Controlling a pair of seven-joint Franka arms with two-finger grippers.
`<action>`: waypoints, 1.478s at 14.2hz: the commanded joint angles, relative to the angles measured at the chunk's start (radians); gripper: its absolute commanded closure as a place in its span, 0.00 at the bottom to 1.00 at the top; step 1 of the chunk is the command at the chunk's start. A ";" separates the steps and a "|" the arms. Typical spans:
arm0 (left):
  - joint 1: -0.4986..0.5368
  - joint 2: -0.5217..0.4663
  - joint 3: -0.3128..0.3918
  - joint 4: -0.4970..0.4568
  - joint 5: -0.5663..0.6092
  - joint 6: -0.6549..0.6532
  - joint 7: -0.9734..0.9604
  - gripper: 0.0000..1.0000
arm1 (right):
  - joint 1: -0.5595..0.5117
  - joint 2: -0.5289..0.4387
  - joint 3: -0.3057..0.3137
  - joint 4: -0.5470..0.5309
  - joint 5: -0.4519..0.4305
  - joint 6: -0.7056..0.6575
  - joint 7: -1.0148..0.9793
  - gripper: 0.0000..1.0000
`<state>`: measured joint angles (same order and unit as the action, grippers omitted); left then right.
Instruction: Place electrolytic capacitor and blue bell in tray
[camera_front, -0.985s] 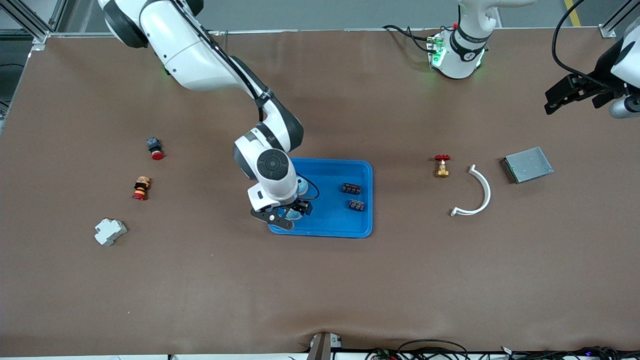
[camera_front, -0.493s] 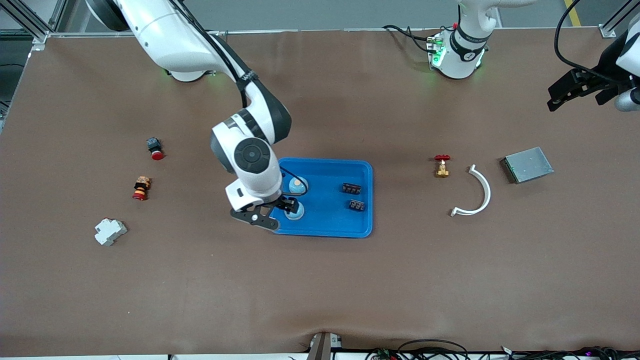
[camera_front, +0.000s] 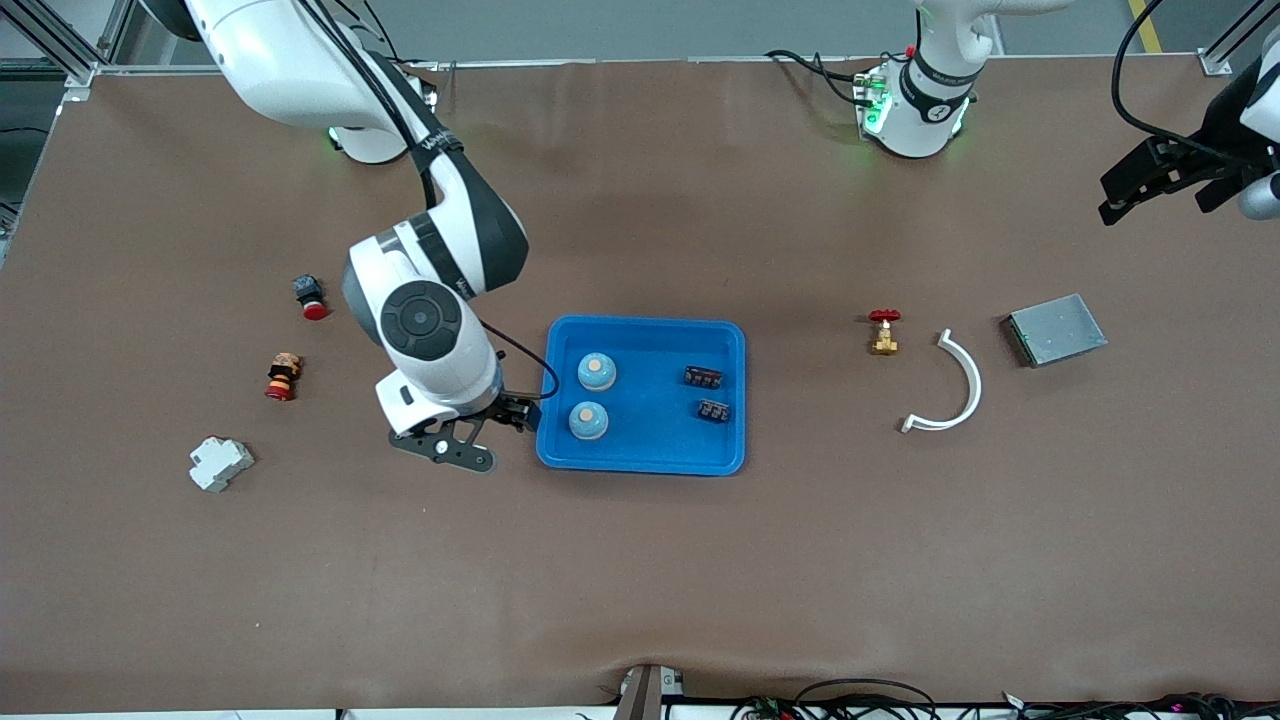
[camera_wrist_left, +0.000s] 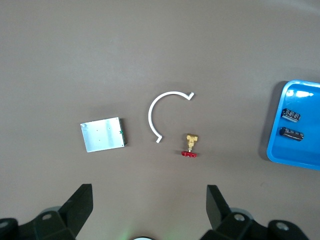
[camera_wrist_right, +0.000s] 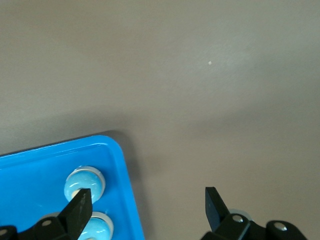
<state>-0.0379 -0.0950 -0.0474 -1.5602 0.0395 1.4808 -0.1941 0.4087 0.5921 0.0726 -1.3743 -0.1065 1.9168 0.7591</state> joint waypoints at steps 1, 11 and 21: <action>0.016 -0.006 0.001 -0.014 -0.004 0.012 0.022 0.00 | -0.033 -0.077 0.013 -0.077 -0.021 -0.007 -0.050 0.00; 0.013 0.003 -0.003 -0.015 -0.007 0.030 0.019 0.00 | -0.125 -0.235 0.015 -0.170 -0.013 -0.048 -0.211 0.00; 0.009 0.003 -0.009 -0.020 -0.013 0.018 0.019 0.00 | -0.221 -0.345 0.015 -0.164 0.064 -0.139 -0.455 0.00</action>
<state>-0.0303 -0.0794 -0.0537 -1.5707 0.0395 1.5015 -0.1932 0.2346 0.2738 0.0721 -1.5103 -0.0638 1.7759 0.3766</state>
